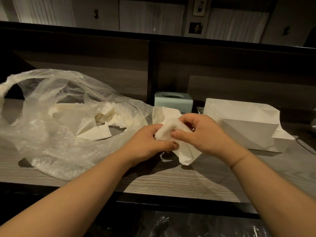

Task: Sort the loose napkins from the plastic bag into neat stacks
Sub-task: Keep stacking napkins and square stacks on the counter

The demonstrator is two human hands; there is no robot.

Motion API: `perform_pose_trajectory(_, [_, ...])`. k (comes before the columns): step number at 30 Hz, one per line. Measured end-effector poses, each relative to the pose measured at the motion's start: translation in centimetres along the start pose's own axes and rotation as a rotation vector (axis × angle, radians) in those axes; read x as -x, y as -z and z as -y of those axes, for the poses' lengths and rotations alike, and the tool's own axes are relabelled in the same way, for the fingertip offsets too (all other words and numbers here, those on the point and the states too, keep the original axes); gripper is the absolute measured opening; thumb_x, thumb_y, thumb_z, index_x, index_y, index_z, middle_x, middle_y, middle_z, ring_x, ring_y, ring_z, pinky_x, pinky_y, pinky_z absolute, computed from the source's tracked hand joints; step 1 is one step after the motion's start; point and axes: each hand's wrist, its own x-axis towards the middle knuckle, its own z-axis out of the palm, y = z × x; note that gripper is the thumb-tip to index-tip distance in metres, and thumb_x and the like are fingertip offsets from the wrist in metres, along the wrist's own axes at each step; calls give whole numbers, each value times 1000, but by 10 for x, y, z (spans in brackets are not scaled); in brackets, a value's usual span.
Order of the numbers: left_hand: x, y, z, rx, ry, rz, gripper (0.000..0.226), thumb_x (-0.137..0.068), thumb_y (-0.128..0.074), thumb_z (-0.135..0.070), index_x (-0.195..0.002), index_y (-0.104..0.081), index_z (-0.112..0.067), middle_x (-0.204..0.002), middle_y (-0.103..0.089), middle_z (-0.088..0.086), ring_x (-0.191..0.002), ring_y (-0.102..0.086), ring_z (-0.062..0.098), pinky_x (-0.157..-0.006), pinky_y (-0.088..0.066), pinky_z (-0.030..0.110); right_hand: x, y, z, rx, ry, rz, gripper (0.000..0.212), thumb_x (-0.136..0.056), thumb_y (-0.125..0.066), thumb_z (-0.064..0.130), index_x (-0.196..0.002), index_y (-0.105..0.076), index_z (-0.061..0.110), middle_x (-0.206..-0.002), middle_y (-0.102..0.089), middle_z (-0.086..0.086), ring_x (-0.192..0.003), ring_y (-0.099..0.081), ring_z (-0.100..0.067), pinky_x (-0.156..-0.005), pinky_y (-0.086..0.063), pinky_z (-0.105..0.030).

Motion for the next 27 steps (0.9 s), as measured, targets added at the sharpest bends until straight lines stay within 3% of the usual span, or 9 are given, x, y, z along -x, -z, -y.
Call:
perform_pose_trajectory(3, [1,-1,-2,162,21,12,34,-85,-81,-8,-116,-72,-16,-106,-77,6,-101,-74,21,-85,-59,31,8,-1,-1,-245,-40,-65,20,-86,-75,38,-104,-66,33,-95,-70,14,-86,-66,0,-70,-57,-21])
perform_pose_trajectory(5, [2,-3,-4,177,14,34,33,-85,-78,-5,-116,-72,-14,-104,-78,5,-98,-74,18,-80,-56,23,11,4,4,-229,-32,-2,23,-86,-77,33,-105,-65,34,-96,-70,16,-85,-64,6,-66,-52,-13])
perform_pose_trajectory(7, [3,-4,-6,229,11,49,35,-84,-78,-5,-118,-70,-13,-104,-78,5,-98,-74,20,-80,-56,25,10,7,8,-223,-16,9,23,-84,-80,32,-103,-68,32,-92,-72,15,-83,-66,5,-64,-53,-13])
perform_pose_trajectory(9, [3,-5,-6,288,32,68,44,-78,-81,-13,-121,-69,-13,-109,-77,6,-103,-74,23,-84,-57,30,10,7,11,-325,-4,-50,19,-84,-81,30,-100,-70,30,-91,-74,10,-85,-70,-4,-69,-59,-22])
perform_pose_trajectory(14, [4,-3,-6,107,40,68,38,-78,-87,-14,-113,-72,-17,-104,-77,6,-99,-73,21,-83,-57,29,25,4,1,-562,-56,-206,23,-89,-75,18,-110,-65,21,-101,-71,2,-94,-71,-15,-76,-63,-31])
perform_pose_trajectory(17, [3,-3,-5,55,17,-29,34,-80,-83,-6,-108,-71,-20,-93,-77,-4,-88,-72,11,-76,-56,23,37,8,-18,-507,-102,-135,33,-87,-75,13,-116,-63,26,-108,-71,4,-99,-70,-11,-78,-62,-28])
perform_pose_trajectory(19, [2,-4,-3,2,-7,-48,41,-79,-84,-6,-112,-70,-26,-100,-77,-12,-94,-72,5,-83,-57,23,43,6,-28,-391,-146,-84,36,-86,-76,10,-113,-62,30,-105,-70,6,-95,-69,-4,-76,-59,-22])
perform_pose_trajectory(23, [-1,-5,2,-226,-13,8,57,-74,-91,-27,-123,-62,-34,-111,-71,-16,-99,-67,0,-88,-54,24,51,-9,-44,-299,-164,-115,35,-84,-75,8,-104,-62,33,-96,-70,10,-86,-66,-1,-71,-52,-14])
perform_pose_trajectory(27, [-3,-7,2,-252,3,114,77,-70,-94,-42,-138,-57,-36,-126,-66,-17,-112,-62,-3,-97,-51,19,54,-14,-48,-243,-135,-117,33,-86,-72,9,-106,-59,33,-96,-67,12,-88,-62,3,-72,-50,-12])
